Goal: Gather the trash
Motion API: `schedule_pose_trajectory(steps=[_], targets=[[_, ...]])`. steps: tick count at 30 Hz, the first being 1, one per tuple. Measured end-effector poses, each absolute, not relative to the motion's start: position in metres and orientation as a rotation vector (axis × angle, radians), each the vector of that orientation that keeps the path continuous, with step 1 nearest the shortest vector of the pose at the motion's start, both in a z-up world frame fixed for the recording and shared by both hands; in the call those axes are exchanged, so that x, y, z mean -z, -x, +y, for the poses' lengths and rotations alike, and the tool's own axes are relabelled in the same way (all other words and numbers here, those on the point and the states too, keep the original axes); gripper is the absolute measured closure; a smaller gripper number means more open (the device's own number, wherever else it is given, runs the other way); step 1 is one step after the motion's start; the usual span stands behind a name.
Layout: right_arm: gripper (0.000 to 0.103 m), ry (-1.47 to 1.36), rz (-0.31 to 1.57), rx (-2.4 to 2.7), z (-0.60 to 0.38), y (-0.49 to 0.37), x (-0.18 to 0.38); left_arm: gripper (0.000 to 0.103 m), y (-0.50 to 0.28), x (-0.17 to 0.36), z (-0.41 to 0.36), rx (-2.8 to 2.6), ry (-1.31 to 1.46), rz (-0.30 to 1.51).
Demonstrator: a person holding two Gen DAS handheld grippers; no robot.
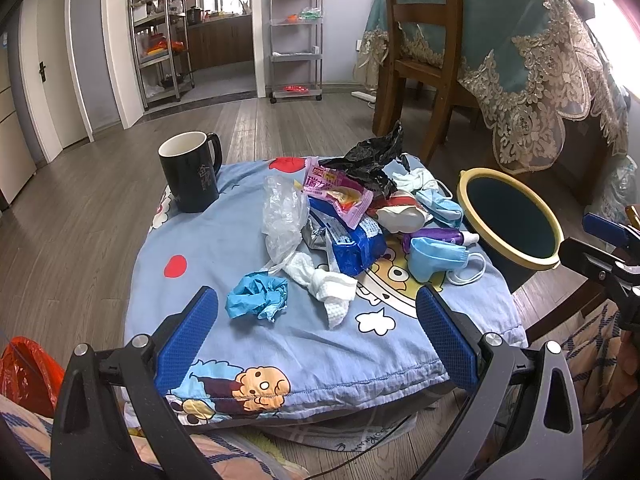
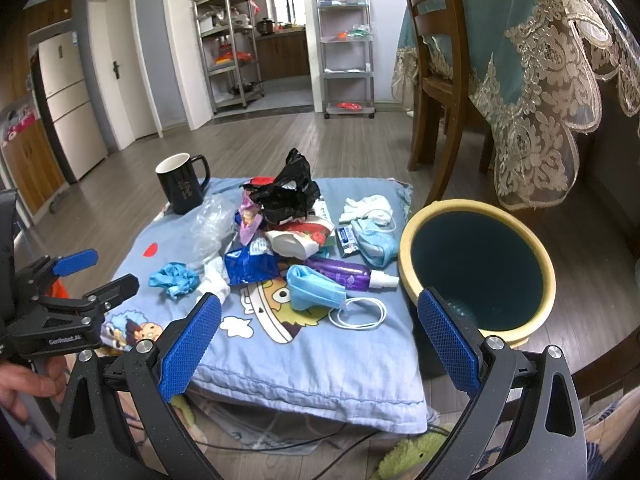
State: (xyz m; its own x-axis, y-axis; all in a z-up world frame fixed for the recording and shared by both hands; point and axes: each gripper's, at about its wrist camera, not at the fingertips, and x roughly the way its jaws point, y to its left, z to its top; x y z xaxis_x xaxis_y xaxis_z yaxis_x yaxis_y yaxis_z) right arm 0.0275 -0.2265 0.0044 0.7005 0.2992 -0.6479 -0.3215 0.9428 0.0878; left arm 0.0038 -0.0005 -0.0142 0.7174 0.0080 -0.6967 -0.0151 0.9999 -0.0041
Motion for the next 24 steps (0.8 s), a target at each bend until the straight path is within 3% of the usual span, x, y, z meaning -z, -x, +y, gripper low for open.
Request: schedule_pose_trajectory(steps=[24], targets=[[0.005, 0.031, 0.719, -0.347, -0.2266, -0.0264, -0.0010, 0.006, -0.0036, 0.0150, -0.0014, -0.011, 0.009, 0.775]])
